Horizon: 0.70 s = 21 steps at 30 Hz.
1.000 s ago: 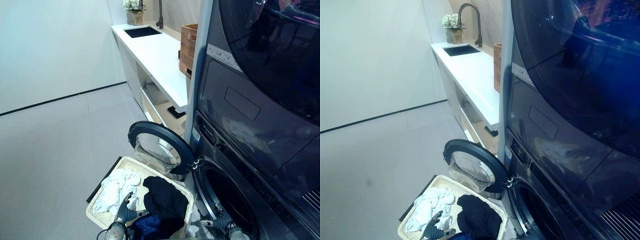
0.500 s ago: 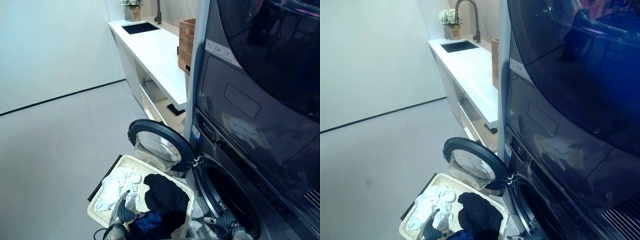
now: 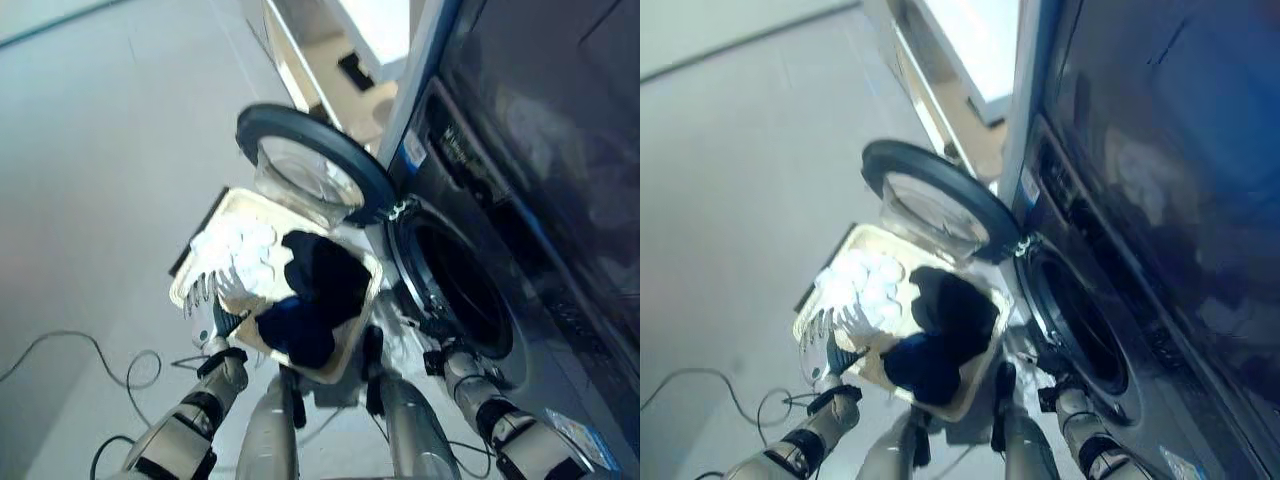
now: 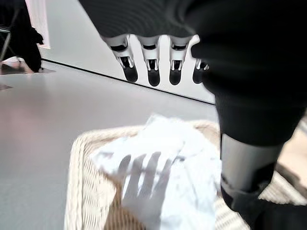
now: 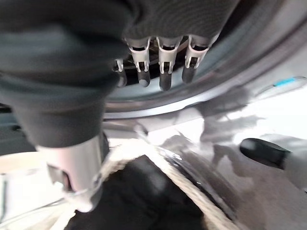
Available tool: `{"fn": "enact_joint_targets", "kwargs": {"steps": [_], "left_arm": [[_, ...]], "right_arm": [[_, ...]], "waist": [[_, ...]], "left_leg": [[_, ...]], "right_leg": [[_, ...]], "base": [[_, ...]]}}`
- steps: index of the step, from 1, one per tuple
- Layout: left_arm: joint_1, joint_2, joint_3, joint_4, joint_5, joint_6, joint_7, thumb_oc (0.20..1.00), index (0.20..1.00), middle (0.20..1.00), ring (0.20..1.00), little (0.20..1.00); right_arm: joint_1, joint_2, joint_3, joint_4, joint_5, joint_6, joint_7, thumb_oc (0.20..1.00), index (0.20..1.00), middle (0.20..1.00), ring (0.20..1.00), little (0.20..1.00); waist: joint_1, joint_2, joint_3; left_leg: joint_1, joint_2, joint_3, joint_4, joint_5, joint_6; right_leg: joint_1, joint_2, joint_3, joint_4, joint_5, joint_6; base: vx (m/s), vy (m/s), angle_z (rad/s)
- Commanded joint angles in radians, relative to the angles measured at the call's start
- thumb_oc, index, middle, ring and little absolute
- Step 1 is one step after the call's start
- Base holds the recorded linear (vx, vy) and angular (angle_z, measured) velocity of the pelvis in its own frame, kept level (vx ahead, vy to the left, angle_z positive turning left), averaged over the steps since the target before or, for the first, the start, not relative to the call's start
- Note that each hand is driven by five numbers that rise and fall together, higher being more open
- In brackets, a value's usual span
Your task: Put the clothes into the washing machine.
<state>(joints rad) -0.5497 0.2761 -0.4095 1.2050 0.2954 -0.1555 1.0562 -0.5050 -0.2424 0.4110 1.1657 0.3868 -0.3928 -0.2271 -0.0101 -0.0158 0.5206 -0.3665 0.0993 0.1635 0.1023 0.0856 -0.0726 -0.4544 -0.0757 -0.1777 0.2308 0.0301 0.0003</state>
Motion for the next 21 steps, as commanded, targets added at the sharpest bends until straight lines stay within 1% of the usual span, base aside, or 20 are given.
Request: {"fn": "enact_joint_targets", "kwargs": {"steps": [1,2,3,5,7,8,10,14,17,21], "left_arm": [[-0.099,0.045,0.019,0.014,-0.06,0.032,0.037,1.0,1.0,1.0,1.0,1.0],[-0.149,0.068,0.027,0.017,-0.079,0.035,0.034,1.0,1.0,1.0,1.0,1.0],[-0.183,0.084,0.029,0.019,-0.088,0.042,0.03,1.0,1.0,1.0,1.0,1.0],[-0.225,0.103,0.028,0.024,-0.104,0.048,0.027,1.0,1.0,1.0,1.0,1.0],[-0.302,0.135,0.022,0.038,-0.137,0.067,0.015,1.0,1.0,1.0,1.0,1.0],[-0.309,0.138,0.021,0.039,-0.141,0.068,0.016,1.0,1.0,1.0,1.0,1.0],[-0.368,0.161,0.015,0.05,-0.161,0.069,0.018,1.0,1.0,1.0,1.0,1.0],[-0.438,0.184,0.0,0.056,-0.174,0.093,0.02,1.0,1.0,1.0,1.0,1.0],[-0.483,0.206,-0.003,0.089,-0.19,0.118,0.023,1.0,1.0,1.0,1.0,1.0],[-0.522,0.225,-0.003,0.119,-0.22,0.141,0.014,1.0,1.0,1.0,1.0,1.0]], "right_arm": [[-0.012,-0.019,0.031,-0.146,0.067,-0.025,-0.056,1.0,1.0,1.0,1.0,1.0],[-0.039,-0.025,0.035,-0.181,0.081,-0.011,-0.073,1.0,1.0,1.0,1.0,1.0],[-0.055,-0.032,0.037,-0.202,0.1,0.001,-0.075,1.0,1.0,1.0,1.0,1.0],[-0.076,-0.039,0.042,-0.219,0.127,0.007,-0.077,1.0,1.0,1.0,1.0,1.0],[-0.108,-0.055,0.05,-0.241,0.149,0.01,-0.086,1.0,1.0,1.0,1.0,1.0],[-0.111,-0.057,0.05,-0.243,0.152,0.01,-0.085,1.0,1.0,1.0,1.0,1.0],[-0.132,-0.069,0.057,-0.261,0.165,0.007,-0.09,1.0,1.0,1.0,1.0,1.0],[-0.164,-0.083,0.061,-0.28,0.174,0.023,-0.101,1.0,1.0,1.0,1.0,1.0],[-0.182,-0.095,0.058,-0.264,0.198,0.012,-0.096,1.0,1.0,1.0,1.0,1.0],[-0.2,-0.108,0.057,-0.247,0.208,0.005,-0.083,1.0,1.0,1.0,1.0,1.0]], "waist": [[-0.02,-0.016,-0.019],[-0.023,-0.018,-0.001],[-0.025,-0.022,-0.001],[-0.028,-0.025,-0.001],[-0.033,-0.027,-0.001],[-0.034,-0.027,-0.001],[-0.037,-0.026,-0.001],[-0.037,-0.029,-0.001],[-0.033,-0.035,-0.001],[-0.035,-0.042,-0.001]], "left_leg": [[-0.077,-0.033,-0.021,0.055,-0.013,-0.044],[-0.127,-0.031,-0.019,0.081,-0.01,-0.05],[-0.167,-0.027,-0.017,0.096,-0.007,-0.053],[-0.216,-0.022,-0.014,0.117,-0.003,-0.056],[-0.298,-0.012,-0.013,0.15,0.003,-0.063],[-0.307,-0.011,-0.013,0.155,0.004,-0.064],[-0.372,0.0,-0.016,0.181,0.01,-0.072],[-0.435,0.008,-0.023,0.215,0.009,-0.073],[-0.478,0.008,-0.033,0.238,0.004,-0.074],[-0.508,0.011,-0.035,0.244,0.007,-0.078]], "right_leg": [[-0.031,-0.017,-0.002,0.028,-0.026,0.097],[-0.076,-0.017,-0.011,0.06,-0.032,0.097],[-0.113,-0.019,-0.017,0.076,-0.034,0.095],[-0.156,-0.023,-0.027,0.098,-0.035,0.092],[-0.229,-0.03,-0.036,0.14,-0.042,0.088],[-0.237,-0.031,-0.036,0.146,-0.043,0.088],[-0.298,-0.037,-0.042,0.185,-0.056,0.084],[-0.363,-0.048,-0.05,0.222,-0.064,0.081],[-0.402,-0.058,-0.057,0.244,-0.067,0.081],[-0.429,-0.057,-0.055,0.247,-0.063,0.08]], "base": [[-0.08,0.028,0.13],[-0.08,0.02,0.12],[-0.08,0.015,0.08],[-0.05,0.002,0.05],[-0.03,0.012,0.08],[-0.02,0.023,0.2],[-0.02,0.015,0.16],[0.0,0.0,0.01],[0.01,0.004,0.04],[0.0,0.009,0.01]]}}
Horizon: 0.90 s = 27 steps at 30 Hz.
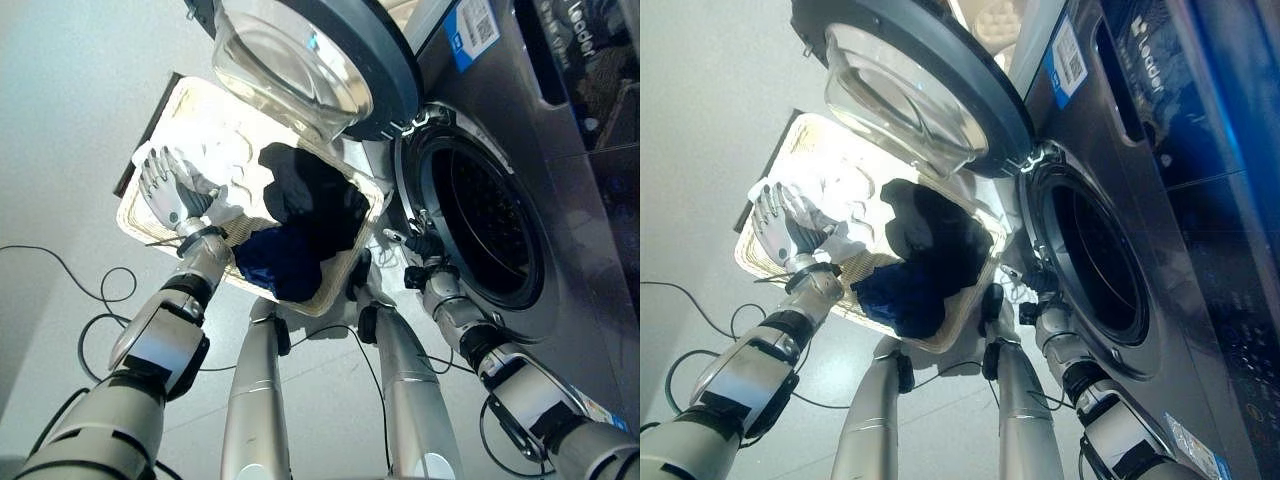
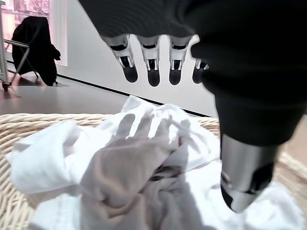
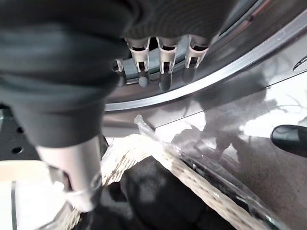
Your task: Put the clothes into the washing machine.
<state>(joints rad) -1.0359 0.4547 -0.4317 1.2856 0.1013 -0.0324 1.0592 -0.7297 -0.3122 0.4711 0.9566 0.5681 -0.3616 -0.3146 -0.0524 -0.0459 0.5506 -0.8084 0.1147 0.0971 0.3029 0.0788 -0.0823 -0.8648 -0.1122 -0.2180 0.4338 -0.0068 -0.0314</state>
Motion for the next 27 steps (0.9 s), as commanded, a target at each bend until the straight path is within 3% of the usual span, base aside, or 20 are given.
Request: {"fn": "enact_joint_targets", "kwargs": {"steps": [1,10,15,22,23,27], "left_arm": [[-0.053,0.056,0.011,0.046,-0.036,0.034,-0.004,1.0,1.0,1.0,1.0,1.0],[-0.118,0.07,-0.025,0.053,-0.087,0.093,-0.152,1.0,1.0,1.0,1.0,1.0],[-0.141,0.057,-0.04,0.082,-0.131,0.166,-0.29,1.0,1.0,1.0,1.0,1.0],[-0.149,0.055,-0.047,0.091,-0.167,0.182,-0.37,1.0,1.0,1.0,1.0,1.0],[-0.163,0.043,-0.057,0.095,-0.21,0.232,-0.5,1.0,1.0,1.0,1.0,1.0],[-0.174,0.04,-0.066,0.107,-0.22,0.22,-0.534,1.0,1.0,1.0,1.0,1.0]], "right_arm": [[0.018,-0.041,0.0,-0.04,0.03,-0.02,0.001,1.0,1.0,1.0,1.0,1.0],[0.018,-0.059,0.004,-0.079,0.071,-0.006,-0.013,1.0,1.0,1.0,1.0,1.0],[-0.006,-0.062,0.006,-0.102,0.101,-0.021,-0.005,1.0,1.0,1.0,1.0,1.0],[-0.013,-0.065,0.012,-0.129,0.112,-0.028,-0.017,1.0,1.0,1.0,1.0,1.0],[-0.022,-0.067,0.005,-0.175,0.135,-0.018,-0.035,1.0,1.0,1.0,1.0,1.0],[-0.037,-0.068,0.007,-0.176,0.138,-0.015,-0.033,1.0,1.0,1.0,1.0,1.0]], "waist": [[0.006,-0.014,-0.031],[-0.005,-0.034,-0.031],[-0.013,-0.048,-0.031],[-0.019,-0.053,-0.031],[-0.032,-0.058,-0.031],[-0.037,-0.061,-0.031]], "left_leg": [[-0.078,0.0,0.032,0.045,0.016,-0.07],[-0.143,-0.004,0.022,0.057,0.013,-0.072],[-0.175,-0.01,0.02,0.055,0.014,-0.07],[-0.196,-0.009,0.021,0.057,0.014,-0.071],[-0.221,-0.014,0.021,0.052,0.012,-0.069],[-0.23,-0.014,0.025,0.038,0.019,-0.068]], "right_leg": [[-0.031,-0.021,-0.014,0.048,-0.026,0.112],[-0.089,-0.016,-0.008,0.038,-0.004,0.119],[-0.114,-0.01,-0.005,0.014,0.02,0.127],[-0.135,-0.006,0.001,0.009,0.028,0.129],[-0.163,0.003,0.014,-0.007,0.042,0.136],[-0.173,0.008,0.016,-0.024,0.054,0.141]], "base": [[0.01,0.027,0.03],[0.0,0.009,0.01],[0.0,0.0,0.0],[0.0,0.006,0.0],[0.01,0.042,-0.01],[0.0,0.019,-0.02]]}}
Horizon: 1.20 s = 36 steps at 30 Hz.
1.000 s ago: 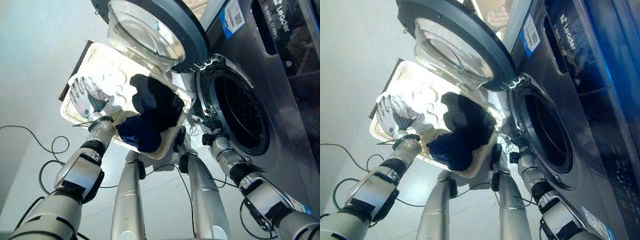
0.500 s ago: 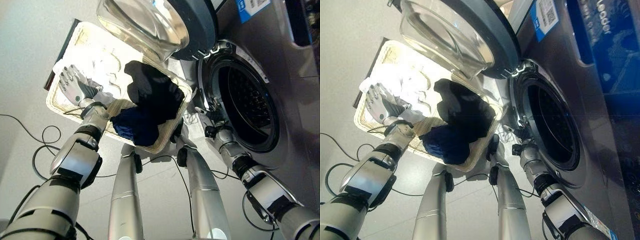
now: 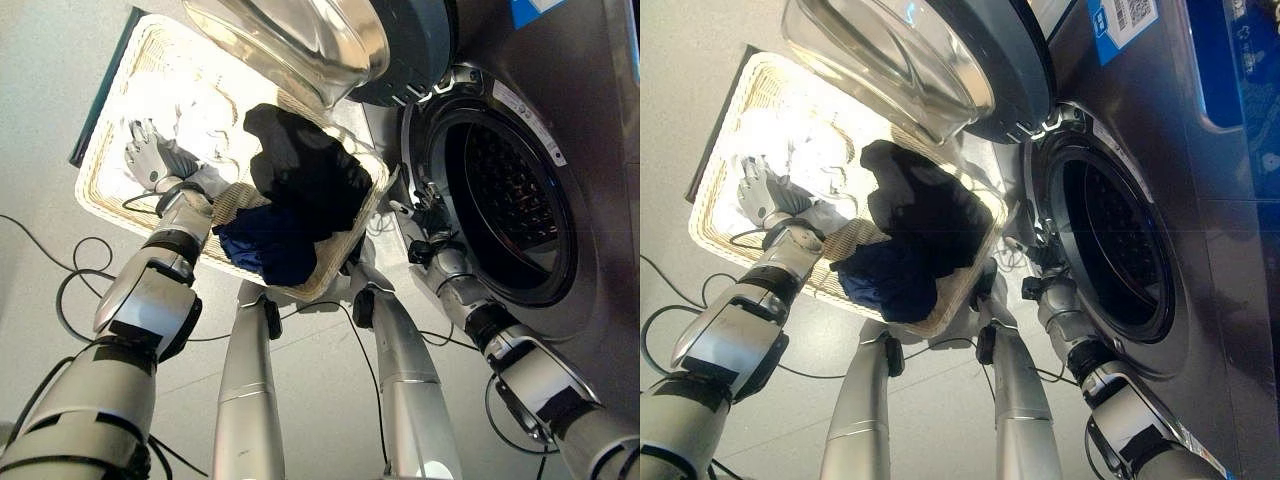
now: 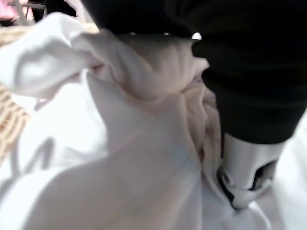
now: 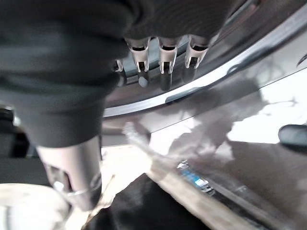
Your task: Put the clothes into the washing machine.
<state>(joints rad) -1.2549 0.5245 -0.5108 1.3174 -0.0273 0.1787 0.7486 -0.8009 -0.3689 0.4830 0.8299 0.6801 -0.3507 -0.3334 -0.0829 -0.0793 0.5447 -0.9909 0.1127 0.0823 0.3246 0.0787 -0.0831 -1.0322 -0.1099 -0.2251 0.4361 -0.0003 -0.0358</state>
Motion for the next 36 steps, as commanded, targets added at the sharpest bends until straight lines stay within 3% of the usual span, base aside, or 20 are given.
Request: {"fn": "enact_joint_targets", "kwargs": {"steps": [1,7,11,15,16,17,18,23,36], "left_arm": [[0.043,-0.029,0.011,0.077,-0.088,0.008,-0.226,1.0,1.0,1.0,1.0,1.0],[0.029,-0.034,-0.009,0.077,-0.069,0.029,-0.22,1.0,1.0,1.0,1.0,1.0],[0.022,-0.026,-0.021,0.123,-0.047,0.1,-0.252,1.0,1.0,1.0,1.0,1.0],[0.023,-0.03,-0.03,0.128,-0.066,0.081,-0.298,1.0,1.0,1.0,1.0,1.0],[0.021,-0.032,-0.035,0.126,-0.067,0.054,-0.313,0.84,0.84,0.84,0.84,0.84],[0.021,-0.032,-0.035,0.122,-0.07,0.043,-0.308,0.62,0.62,0.62,0.62,0.62],[0.023,-0.029,-0.036,0.111,-0.069,0.033,-0.315,0.2,0.2,0.2,0.2,0.2],[0.019,-0.018,-0.043,0.089,-0.081,0.002,-0.309,0.2,0.2,0.2,0.2,0.2],[0.031,-0.03,-0.023,0.102,-0.094,-0.034,-0.302,0.2,0.2,0.2,0.2,0.2]], "right_arm": [[0.032,-0.011,-0.003,-0.05,0.027,-0.025,-0.016,1.0,1.0,1.0,1.0,1.0],[0.033,-0.006,0.0,-0.045,0.036,-0.029,-0.02,1.0,1.0,1.0,1.0,1.0],[0.036,-0.011,-0.003,-0.038,0.052,-0.055,-0.028,1.0,1.0,1.0,1.0,1.0],[0.039,-0.014,-0.006,-0.047,0.06,-0.066,-0.035,1.0,1.0,1.0,1.0,1.0],[0.034,-0.016,-0.009,-0.049,0.061,-0.072,-0.034,1.0,1.0,1.0,1.0,1.0],[0.032,-0.018,-0.01,-0.052,0.064,-0.073,-0.033,1.0,1.0,1.0,1.0,1.0],[0.03,-0.018,-0.012,-0.062,0.06,-0.07,-0.054,1.0,1.0,1.0,1.0,1.0],[0.023,-0.028,-0.018,-0.087,0.029,-0.067,-0.127,1.0,1.0,1.0,1.0,1.0],[0.032,-0.016,-0.024,-0.101,0.043,-0.081,-0.139,1.0,1.0,1.0,1.0,1.0]], "waist": [[-0.007,-0.028,-0.025],[-0.014,-0.031,-0.025],[-0.019,-0.034,-0.025],[-0.023,-0.034,-0.025],[-0.025,-0.033,-0.025],[-0.024,-0.033,-0.025],[-0.024,-0.031,-0.025],[-0.024,-0.028,-0.025],[-0.022,-0.017,-0.025]], "left_leg": [[-0.049,-0.012,0.041,0.015,0.02,-0.067],[-0.06,-0.015,0.041,0.013,0.022,-0.07],[-0.064,-0.012,0.052,0.009,0.027,-0.07],[-0.066,-0.009,0.056,0.011,0.027,-0.069],[-0.061,-0.01,0.061,0.005,0.028,-0.068],[-0.06,-0.01,0.063,0.003,0.029,-0.069],[-0.056,-0.01,0.064,-0.002,0.029,-0.07],[-0.041,-0.011,0.073,-0.016,0.031,-0.068],[0.0,-0.018,0.087,-0.009,0.022,-0.062]], "right_leg": [[-0.006,0.007,0.023,-0.029,0.049,0.145],[-0.017,0.012,0.028,-0.042,0.059,0.149],[-0.02,0.013,0.026,-0.048,0.063,0.15],[-0.025,0.014,0.028,-0.044,0.067,0.152],[-0.023,0.016,0.029,-0.049,0.07,0.153],[-0.022,0.016,0.029,-0.052,0.071,0.153],[-0.02,0.016,0.029,-0.052,0.07,0.154],[-0.011,0.018,0.028,-0.061,0.074,0.157],[0.019,0.013,0.031,-0.05,0.066,0.155]], "base": [[-0.01,0.018,-0.05],[0.0,0.009,-0.02],[-0.01,0.019,-0.03],[0.0,0.007,-0.02],[0.0,0.0,0.0],[0.0,0.0,0.0],[0.0,0.0,0.0],[0.0,0.0,0.0],[0.0,0.001,0.01]]}}
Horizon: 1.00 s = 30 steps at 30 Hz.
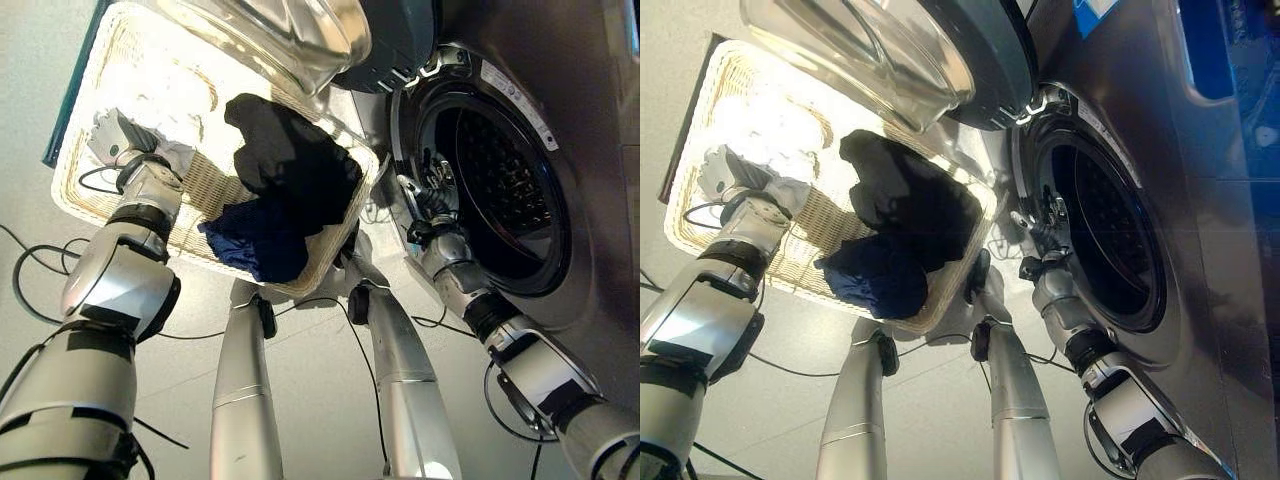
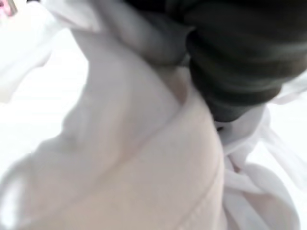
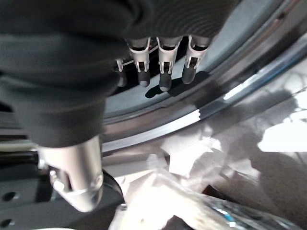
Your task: Put the clothes into the washing machine.
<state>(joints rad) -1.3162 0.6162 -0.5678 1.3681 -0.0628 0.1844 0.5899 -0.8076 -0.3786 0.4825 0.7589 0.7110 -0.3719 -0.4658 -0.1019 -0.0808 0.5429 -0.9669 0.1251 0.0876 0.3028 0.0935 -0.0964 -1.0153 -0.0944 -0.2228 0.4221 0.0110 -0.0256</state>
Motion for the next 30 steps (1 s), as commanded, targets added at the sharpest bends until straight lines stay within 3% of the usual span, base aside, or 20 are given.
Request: {"fn": "enact_joint_targets", "kwargs": {"steps": [1,8,9,11,14,17,27,30], "left_arm": [[0.094,-0.123,0.036,0.051,-0.057,-0.04,-0.142,0.2,0.2,0.2,0.2,0.2],[0.12,-0.129,0.053,0.039,-0.052,-0.089,-0.084,0.2,0.2,0.2,0.2,0.2],[0.133,-0.132,0.066,0.017,-0.033,-0.138,-0.051,0.2,0.2,0.2,0.2,0.2],[0.135,-0.132,0.067,0.015,-0.032,-0.144,-0.048,0.2,0.2,0.2,0.2,0.2],[0.183,-0.126,0.099,-0.057,-0.035,-0.227,-0.012,0.2,0.2,0.2,0.2,0.2],[0.215,-0.125,0.114,-0.104,-0.024,-0.255,0.009,0.2,0.2,0.2,0.2,0.2],[0.412,-0.139,0.171,-0.331,0.062,-0.396,0.1,0.2,0.2,0.2,0.2,0.2],[0.476,-0.135,0.174,-0.416,0.103,-0.439,0.116,0.2,0.2,0.2,0.2,0.2]], "right_arm": [[0.039,-0.005,-0.025,-0.03,0.008,-0.062,-0.011,1.0,1.0,1.0,1.0,1.0],[0.046,-0.003,-0.035,-0.043,-0.026,-0.052,-0.07,1.0,1.0,1.0,1.0,1.0],[0.049,-0.004,-0.042,-0.042,-0.037,-0.044,-0.066,1.0,1.0,1.0,1.0,1.0],[0.05,-0.004,-0.043,-0.042,-0.039,-0.045,-0.066,1.0,1.0,1.0,1.0,1.0],[0.068,-0.006,-0.048,-0.072,-0.124,-0.037,-0.11,1.0,1.0,1.0,1.0,1.0],[0.081,-0.01,-0.047,-0.094,-0.147,-0.033,-0.119,1.0,1.0,1.0,1.0,1.0],[0.159,-0.036,-0.042,-0.181,-0.358,-0.002,-0.096,1.0,1.0,1.0,1.0,1.0],[0.187,-0.057,-0.032,-0.222,-0.424,-0.011,-0.025,1.0,1.0,1.0,1.0,1.0]], "waist": [[-0.003,-0.014,-0.023],[0.003,-0.001,-0.023],[0.009,0.007,-0.023],[0.009,0.007,-0.023],[0.022,0.018,-0.023],[0.029,0.024,-0.023],[0.066,0.044,-0.023],[0.079,0.048,-0.023]], "left_leg": [[-0.021,-0.031,0.082,0.013,0.006,-0.049],[0.032,-0.036,0.095,0.0,0.004,-0.044],[0.06,-0.037,0.1,0.001,-0.002,-0.042],[0.062,-0.037,0.1,0.001,-0.002,-0.041],[0.112,-0.042,0.105,-0.007,-0.01,-0.041],[0.133,-0.046,0.104,-0.009,-0.015,-0.041],[0.27,-0.052,0.091,0.004,-0.06,-0.028],[0.311,-0.055,0.083,0.014,-0.078,-0.023]], "right_leg": [[0.003,-0.003,0.03,-0.034,0.053,0.144],[0.041,-0.003,0.029,-0.023,0.042,0.142],[0.064,-0.009,0.022,-0.013,0.033,0.141],[0.065,-0.009,0.022,-0.012,0.033,0.141],[0.112,-0.02,0.004,-0.014,0.024,0.141],[0.132,-0.025,-0.001,-0.013,0.02,0.14],[0.268,-0.062,-0.033,0.006,-0.025,0.139],[0.311,-0.074,-0.04,0.018,-0.041,0.141]], "base": [[-0.01,-0.002,0.07],[-0.02,0.001,0.05],[-0.03,0.0,0.03],[0.0,0.0,0.0],[-0.03,-0.006,0.01],[-0.03,-0.009,-0.01],[-0.02,-0.019,0.01],[0.0,-0.034,0.04]]}}
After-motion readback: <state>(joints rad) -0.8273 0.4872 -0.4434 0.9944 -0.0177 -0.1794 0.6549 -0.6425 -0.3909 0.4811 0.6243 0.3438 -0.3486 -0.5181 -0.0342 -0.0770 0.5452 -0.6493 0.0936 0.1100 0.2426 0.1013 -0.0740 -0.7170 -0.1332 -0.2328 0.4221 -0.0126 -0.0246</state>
